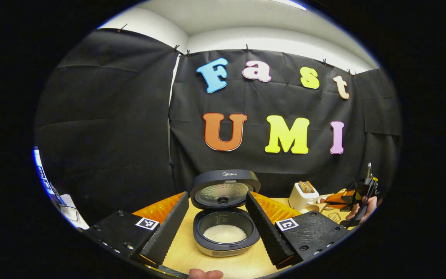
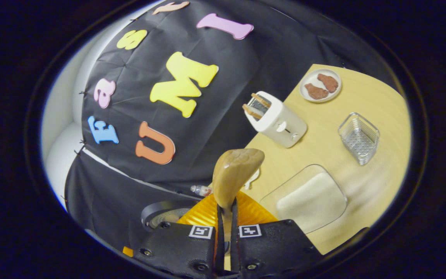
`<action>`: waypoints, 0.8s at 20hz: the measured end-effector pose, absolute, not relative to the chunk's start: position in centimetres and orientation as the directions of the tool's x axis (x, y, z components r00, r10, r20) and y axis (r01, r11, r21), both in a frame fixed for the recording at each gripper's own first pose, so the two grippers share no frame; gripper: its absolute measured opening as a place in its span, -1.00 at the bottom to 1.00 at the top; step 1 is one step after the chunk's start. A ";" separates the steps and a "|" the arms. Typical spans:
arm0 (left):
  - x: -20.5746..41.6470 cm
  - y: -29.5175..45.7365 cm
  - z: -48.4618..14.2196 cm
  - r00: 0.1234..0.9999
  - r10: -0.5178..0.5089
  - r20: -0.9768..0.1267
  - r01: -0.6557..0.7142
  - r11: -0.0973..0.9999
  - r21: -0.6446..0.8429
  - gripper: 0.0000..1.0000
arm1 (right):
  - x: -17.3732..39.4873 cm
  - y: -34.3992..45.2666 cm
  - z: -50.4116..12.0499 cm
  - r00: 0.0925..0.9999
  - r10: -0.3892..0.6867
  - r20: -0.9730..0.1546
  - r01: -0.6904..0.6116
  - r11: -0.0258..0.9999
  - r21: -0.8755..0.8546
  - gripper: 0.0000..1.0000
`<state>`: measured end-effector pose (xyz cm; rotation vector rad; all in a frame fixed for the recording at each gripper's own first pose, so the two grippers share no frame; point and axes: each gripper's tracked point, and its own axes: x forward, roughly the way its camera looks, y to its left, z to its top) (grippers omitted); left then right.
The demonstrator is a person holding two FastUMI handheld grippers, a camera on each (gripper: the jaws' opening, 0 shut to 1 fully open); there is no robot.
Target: Close the left gripper, press the button to open the rice cooker; take a wooden spoon from the chopstick holder with the right hand, scoop a spoonful of rice and pour it into the rice cooker, then put the wooden spoon back into the chopstick holder.
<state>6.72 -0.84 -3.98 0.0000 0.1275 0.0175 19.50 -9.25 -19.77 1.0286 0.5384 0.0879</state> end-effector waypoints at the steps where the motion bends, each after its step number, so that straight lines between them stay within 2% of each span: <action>1: 6.4 -0.4 -4.0 0.992 0.028 -0.127 -0.028 1.000 0.001 0.89 | 20.0 -7.6 -18.7 0.863 0.345 -0.369 0.147 0.527 0.837 -0.77; 5: 4.5 2.0 -4.4 0.988 0.086 -0.130 -0.087 0.996 -0.008 0.89 | 21.8 -0.1 -16.3 0.820 0.469 -0.328 0.026 0.542 0.840 -0.78; 9: 2.7 3.9 -5.2 0.981 0.139 -0.135 -0.140 0.990 0.009 0.89 | 22.9 6.9 -17.0 0.762 0.547 -0.348 -0.064 0.598 0.799 -0.77; 12: 1.9 5.5 -5.4 0.975 0.178 -0.131 -0.179 0.984 0.007 0.89 | 23.6 10.6 -19.1 0.737 0.545 -0.398 -0.125 0.690 0.713 -0.77; 16: 1.0 7.1 -5.8 0.966 0.217 -0.137 -0.220 0.975 -0.007 0.89 | 24.9 13.6 -22.0 0.721 0.523 -0.454 -0.139 0.751 0.645 -0.77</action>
